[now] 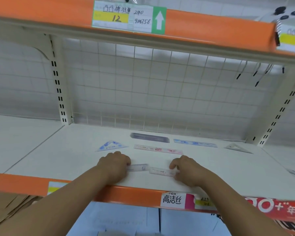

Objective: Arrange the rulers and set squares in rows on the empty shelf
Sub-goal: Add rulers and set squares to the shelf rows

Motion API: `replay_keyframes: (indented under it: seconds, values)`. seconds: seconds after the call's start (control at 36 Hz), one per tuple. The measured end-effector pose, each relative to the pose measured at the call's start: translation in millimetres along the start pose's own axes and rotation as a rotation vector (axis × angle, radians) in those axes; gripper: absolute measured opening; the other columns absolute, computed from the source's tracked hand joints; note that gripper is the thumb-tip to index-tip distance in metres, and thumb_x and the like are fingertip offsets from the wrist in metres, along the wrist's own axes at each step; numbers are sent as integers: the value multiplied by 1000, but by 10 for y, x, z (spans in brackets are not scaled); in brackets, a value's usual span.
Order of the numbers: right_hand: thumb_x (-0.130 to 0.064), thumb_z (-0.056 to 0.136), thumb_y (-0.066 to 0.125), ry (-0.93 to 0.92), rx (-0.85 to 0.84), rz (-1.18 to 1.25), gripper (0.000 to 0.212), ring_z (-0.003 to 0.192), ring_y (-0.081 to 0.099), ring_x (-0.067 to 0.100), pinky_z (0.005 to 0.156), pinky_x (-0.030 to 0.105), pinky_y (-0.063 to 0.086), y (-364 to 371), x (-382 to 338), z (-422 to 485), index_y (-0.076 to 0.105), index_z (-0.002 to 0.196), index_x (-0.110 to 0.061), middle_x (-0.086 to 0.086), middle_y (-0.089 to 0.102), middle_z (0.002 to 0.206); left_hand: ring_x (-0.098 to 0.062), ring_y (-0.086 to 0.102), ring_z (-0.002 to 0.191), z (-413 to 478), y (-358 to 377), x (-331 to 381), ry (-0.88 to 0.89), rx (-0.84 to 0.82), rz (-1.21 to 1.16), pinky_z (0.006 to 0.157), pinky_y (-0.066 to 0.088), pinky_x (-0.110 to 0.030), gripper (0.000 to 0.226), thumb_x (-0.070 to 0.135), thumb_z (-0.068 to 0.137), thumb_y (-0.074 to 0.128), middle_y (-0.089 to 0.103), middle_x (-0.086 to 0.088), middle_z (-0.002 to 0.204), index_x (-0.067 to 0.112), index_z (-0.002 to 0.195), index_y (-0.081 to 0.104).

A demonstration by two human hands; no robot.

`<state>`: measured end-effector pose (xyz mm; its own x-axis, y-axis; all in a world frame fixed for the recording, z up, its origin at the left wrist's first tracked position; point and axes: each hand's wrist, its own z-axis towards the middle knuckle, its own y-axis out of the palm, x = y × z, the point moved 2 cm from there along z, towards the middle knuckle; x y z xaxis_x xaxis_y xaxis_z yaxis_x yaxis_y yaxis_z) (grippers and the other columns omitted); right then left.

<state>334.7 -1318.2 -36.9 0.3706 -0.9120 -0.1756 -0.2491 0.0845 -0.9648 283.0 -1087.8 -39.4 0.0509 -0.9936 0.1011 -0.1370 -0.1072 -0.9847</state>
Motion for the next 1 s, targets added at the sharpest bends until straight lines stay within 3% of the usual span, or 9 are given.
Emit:
replay_keyframes:
  seconds: [0.19,0.58,0.78,1.0]
  values:
    - [-16,91,56,-21,-10,-16,41,117,46,20,99,29,40,-11,-4,40,50,131,-25,2,45,131,-22,42,127,-37,-1,-111,-47,-18,29,102,37,-35,40,28,95,46,43,0,137,33,135,45]
    - [-25,93,56,-230,96,15,32,116,45,21,97,32,40,43,-673,237,54,125,-24,3,47,123,-22,51,115,-259,-51,-747,-273,0,39,94,46,-35,32,25,94,44,49,-2,127,24,124,55]
    - [-26,94,53,-284,65,-14,31,120,43,22,98,33,38,97,-928,304,54,126,-24,3,46,125,-24,54,108,-336,-18,-851,-284,3,-1,86,47,-33,34,15,89,48,51,-6,120,19,121,56]
    - [-30,93,55,-284,11,-49,32,118,43,25,99,36,41,113,-1055,322,56,122,-16,7,46,124,-25,52,110,-379,12,-880,-283,10,-15,90,47,-34,34,15,91,45,47,-7,122,19,123,54]
